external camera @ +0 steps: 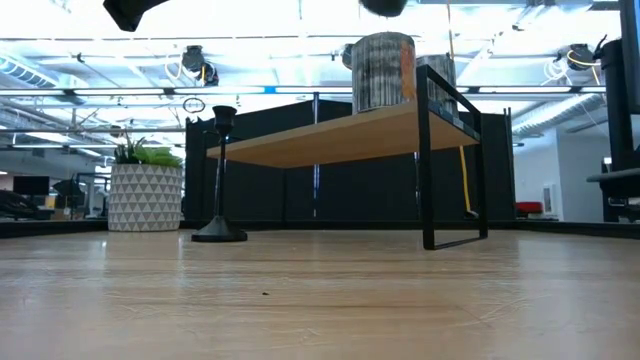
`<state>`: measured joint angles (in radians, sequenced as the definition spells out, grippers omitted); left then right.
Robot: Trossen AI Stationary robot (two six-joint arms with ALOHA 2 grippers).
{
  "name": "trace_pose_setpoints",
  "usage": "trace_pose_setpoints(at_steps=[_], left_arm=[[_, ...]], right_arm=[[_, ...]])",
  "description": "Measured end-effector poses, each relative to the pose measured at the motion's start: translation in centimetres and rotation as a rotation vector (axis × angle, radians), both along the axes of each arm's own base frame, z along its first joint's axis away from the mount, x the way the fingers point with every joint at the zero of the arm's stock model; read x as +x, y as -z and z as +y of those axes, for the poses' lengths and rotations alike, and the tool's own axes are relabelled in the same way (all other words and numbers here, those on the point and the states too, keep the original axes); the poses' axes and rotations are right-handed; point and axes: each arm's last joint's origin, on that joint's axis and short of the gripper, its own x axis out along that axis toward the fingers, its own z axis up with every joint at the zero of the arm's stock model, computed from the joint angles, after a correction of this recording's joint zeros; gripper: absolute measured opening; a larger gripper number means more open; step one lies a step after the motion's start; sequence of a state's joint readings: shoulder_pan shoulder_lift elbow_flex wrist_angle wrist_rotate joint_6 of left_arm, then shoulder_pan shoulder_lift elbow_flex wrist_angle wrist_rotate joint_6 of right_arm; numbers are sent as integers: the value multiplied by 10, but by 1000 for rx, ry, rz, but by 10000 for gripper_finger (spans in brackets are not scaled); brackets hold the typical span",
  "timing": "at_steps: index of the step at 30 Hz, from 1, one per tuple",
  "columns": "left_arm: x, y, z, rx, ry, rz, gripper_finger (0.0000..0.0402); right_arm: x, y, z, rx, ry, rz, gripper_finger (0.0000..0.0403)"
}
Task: Pick & Place candle stick holders
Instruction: Put the orange scented candle on the shelf
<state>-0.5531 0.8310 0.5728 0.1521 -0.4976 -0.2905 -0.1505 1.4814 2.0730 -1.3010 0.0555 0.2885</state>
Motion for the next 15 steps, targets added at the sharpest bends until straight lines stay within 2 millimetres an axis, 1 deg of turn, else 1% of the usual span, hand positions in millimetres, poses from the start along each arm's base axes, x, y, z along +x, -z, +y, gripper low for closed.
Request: trace_pose_setpoints(at_steps=[5, 9, 12, 15], left_arm=[[0, 0, 0, 0, 0, 0, 397], [0, 0, 0, -1, 1, -3, 397], [0, -2, 0, 1, 2, -17, 397], [0, -3, 1, 15, -1, -30, 397]], right_arm=[[11, 4, -38, -94, 27, 51, 0], [19, 15, -64, -134, 45, 113, 0], [27, 25, -79, -155, 35, 162, 0], [38, 36, -87, -168, -2, 210, 0]])
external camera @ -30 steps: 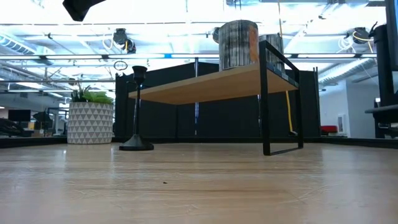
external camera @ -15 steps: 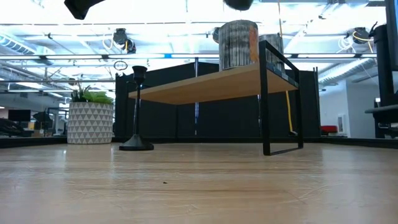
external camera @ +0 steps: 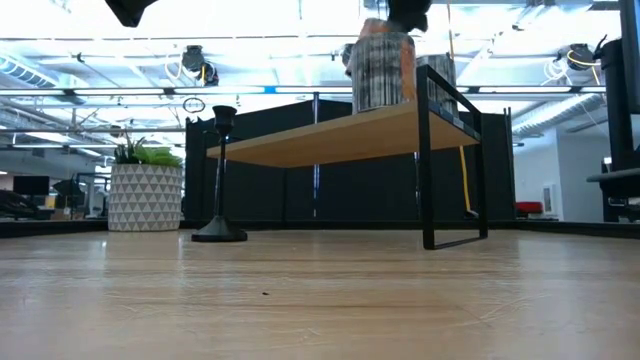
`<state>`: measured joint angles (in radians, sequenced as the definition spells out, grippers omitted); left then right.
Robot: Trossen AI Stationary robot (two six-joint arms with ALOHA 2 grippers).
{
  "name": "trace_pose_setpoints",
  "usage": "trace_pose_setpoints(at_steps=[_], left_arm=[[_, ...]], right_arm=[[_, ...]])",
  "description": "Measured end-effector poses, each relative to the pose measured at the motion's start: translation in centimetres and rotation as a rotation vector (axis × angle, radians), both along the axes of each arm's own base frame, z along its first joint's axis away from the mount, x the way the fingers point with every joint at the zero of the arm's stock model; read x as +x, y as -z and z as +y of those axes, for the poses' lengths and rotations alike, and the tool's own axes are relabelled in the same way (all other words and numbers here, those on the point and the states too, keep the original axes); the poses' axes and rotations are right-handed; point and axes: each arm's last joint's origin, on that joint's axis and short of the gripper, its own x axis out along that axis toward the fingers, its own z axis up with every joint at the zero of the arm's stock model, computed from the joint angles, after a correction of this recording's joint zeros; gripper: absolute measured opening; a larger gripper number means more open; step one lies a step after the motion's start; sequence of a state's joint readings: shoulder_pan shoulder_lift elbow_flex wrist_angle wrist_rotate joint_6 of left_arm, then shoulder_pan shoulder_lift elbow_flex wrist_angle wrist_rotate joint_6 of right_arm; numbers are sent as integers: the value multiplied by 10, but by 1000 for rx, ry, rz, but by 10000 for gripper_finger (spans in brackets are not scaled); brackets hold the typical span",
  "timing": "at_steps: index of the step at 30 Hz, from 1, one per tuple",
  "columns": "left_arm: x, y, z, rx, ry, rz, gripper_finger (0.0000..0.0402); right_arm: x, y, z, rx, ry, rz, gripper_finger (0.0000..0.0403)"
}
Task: Pick & Place candle stick holders
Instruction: Put the orange scented candle on the shelf
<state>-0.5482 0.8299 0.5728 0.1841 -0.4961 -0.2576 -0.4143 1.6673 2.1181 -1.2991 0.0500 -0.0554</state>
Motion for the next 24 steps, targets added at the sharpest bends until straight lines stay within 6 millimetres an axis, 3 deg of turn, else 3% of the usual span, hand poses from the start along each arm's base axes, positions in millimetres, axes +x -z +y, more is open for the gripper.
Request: trace_pose_setpoints(at_steps=[10, 24], left_arm=[[3, 0, 5, 5, -1, 0, 397], [7, 0, 13, 14, -29, 1, 397]], right_arm=[[37, 36, -8, -22, -141, 140, 0], [55, 52, 11, 3, -279, 179, 0]])
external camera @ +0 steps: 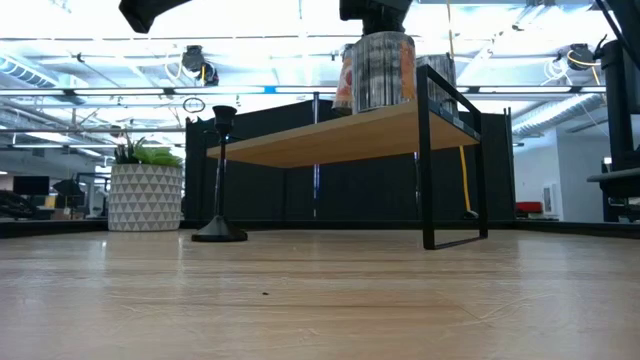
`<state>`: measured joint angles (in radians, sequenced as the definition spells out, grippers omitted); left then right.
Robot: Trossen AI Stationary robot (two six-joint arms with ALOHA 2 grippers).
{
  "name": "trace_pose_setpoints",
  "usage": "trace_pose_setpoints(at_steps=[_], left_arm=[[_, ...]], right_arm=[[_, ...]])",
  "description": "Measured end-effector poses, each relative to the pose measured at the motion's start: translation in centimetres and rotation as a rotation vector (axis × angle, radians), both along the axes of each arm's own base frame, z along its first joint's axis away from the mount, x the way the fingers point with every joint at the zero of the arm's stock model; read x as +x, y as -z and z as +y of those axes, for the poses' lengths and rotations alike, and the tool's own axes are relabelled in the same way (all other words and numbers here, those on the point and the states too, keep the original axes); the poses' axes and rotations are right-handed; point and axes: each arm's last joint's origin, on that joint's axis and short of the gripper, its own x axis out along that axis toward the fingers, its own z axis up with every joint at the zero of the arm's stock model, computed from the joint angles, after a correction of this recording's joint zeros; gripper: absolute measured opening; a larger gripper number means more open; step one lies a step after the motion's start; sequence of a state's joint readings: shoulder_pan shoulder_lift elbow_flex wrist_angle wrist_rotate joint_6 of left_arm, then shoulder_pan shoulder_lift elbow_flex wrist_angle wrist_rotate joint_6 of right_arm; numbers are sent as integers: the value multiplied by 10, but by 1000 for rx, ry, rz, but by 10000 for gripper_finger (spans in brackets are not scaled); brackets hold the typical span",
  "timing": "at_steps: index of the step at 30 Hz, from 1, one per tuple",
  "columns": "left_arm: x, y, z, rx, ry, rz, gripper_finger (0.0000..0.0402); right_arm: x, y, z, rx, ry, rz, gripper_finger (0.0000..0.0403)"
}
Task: Pick & Place candle stick holders
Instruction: Put the orange scented candle on the shelf
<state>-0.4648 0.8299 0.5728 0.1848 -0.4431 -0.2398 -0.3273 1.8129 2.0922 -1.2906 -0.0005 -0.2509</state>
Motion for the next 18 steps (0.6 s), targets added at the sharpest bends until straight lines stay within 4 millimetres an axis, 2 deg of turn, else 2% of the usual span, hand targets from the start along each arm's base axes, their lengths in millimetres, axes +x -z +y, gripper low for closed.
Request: trace_pose_setpoints(at_steps=[6, 18], left_arm=[[0, 0, 0, -2, 7, 1, 397], [0, 0, -1, -27, 41, 3, 397]], right_arm=[[7, 19, 0, 10, -9, 20, 0], [8, 24, 1, 15, -12, 29, 0]])
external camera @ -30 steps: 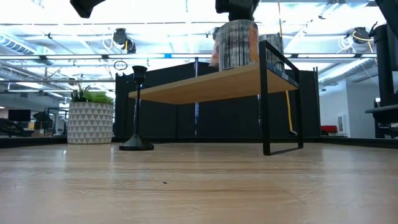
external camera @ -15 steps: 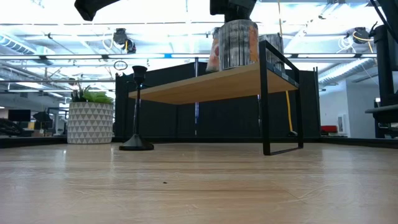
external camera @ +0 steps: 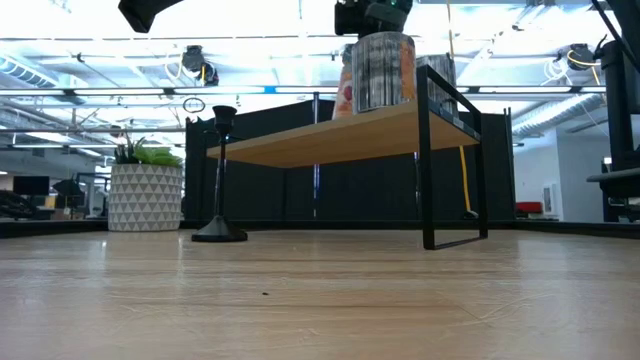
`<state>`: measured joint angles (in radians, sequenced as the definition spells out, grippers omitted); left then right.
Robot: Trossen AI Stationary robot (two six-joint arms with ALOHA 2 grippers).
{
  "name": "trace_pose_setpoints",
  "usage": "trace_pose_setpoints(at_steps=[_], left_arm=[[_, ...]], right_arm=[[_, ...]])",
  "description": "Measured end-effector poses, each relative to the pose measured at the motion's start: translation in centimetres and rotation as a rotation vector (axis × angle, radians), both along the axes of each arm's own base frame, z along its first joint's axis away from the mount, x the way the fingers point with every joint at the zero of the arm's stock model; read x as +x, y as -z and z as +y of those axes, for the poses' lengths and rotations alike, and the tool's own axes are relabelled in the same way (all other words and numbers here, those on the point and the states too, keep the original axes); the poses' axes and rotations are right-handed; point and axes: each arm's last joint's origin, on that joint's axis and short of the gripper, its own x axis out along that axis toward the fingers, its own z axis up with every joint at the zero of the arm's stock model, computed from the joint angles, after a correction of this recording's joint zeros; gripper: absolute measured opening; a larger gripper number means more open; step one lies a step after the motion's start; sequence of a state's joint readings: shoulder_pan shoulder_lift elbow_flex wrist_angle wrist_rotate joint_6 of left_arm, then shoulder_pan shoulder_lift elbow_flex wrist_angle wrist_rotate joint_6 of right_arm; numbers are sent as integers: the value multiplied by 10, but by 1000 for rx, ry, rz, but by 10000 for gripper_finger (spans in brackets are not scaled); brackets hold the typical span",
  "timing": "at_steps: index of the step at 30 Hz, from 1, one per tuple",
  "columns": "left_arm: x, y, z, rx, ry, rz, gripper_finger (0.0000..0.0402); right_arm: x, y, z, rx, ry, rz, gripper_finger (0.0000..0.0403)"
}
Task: Pick & Place candle stick holders
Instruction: Put the orange scented candle on the shelf, then put the bottom right black candle holder on the shelf
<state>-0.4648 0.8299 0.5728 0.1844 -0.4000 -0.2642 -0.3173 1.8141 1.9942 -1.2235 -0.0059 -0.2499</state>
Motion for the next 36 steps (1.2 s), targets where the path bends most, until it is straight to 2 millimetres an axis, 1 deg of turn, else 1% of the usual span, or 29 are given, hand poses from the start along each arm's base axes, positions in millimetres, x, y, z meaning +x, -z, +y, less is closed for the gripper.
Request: trace_pose_setpoints(at_steps=[6, 12, 20, 25, 32, 36], left_arm=[[0, 0, 0, -3, 0, 0, 397], [0, 0, 0, -4, -1, 0, 397], [0, 0, 0, -6, -1, 0, 397], [0, 0, 0, -3, -1, 0, 397], [0, 1, 0, 3, 0, 7, 397], [0, 1, 0, 4, 0, 9, 397]], right_arm=[[-3, 1, 1, 12, 0, 32, 0], [-2, 2, 5, 53, -30, 21, 6], [-2, 2, 6, 49, -38, 27, 12], [-1, 2, 6, 47, -40, 21, 30], [0, 1, 6, 47, -33, 5, 67], [-2, -8, 8, 28, -35, -47, 84]])
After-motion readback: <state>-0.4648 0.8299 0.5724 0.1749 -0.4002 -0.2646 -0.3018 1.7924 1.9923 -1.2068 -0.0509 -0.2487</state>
